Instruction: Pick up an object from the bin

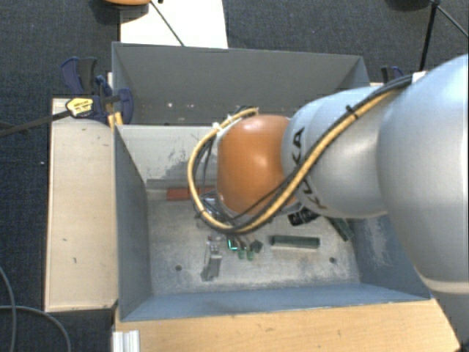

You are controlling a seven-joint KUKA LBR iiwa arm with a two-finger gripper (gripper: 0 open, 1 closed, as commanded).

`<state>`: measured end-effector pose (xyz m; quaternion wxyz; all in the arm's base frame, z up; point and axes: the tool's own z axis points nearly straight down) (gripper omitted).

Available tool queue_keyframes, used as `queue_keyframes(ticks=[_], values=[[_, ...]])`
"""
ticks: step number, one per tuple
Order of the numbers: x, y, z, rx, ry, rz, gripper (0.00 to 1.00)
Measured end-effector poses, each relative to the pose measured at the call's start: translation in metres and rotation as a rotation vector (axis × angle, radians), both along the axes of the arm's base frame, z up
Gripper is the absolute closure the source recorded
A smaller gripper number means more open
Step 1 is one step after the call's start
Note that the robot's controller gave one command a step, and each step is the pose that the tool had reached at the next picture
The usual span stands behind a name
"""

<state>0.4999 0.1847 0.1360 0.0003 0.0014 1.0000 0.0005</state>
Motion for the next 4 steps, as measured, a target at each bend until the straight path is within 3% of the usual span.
queue_keyframes(ticks=[1, 2, 3, 4], values=[[0.034, -0.047, -0.010, 0.002, -0.003, 0.049, 0.00], [0.034, -0.077, -0.008, -0.003, -0.003, 0.088, 0.00], [0.073, -0.109, -0.063, 0.000, -0.001, -0.174, 1.00], [0.073, -0.110, -0.064, 0.001, -0.003, -0.178, 0.00]])
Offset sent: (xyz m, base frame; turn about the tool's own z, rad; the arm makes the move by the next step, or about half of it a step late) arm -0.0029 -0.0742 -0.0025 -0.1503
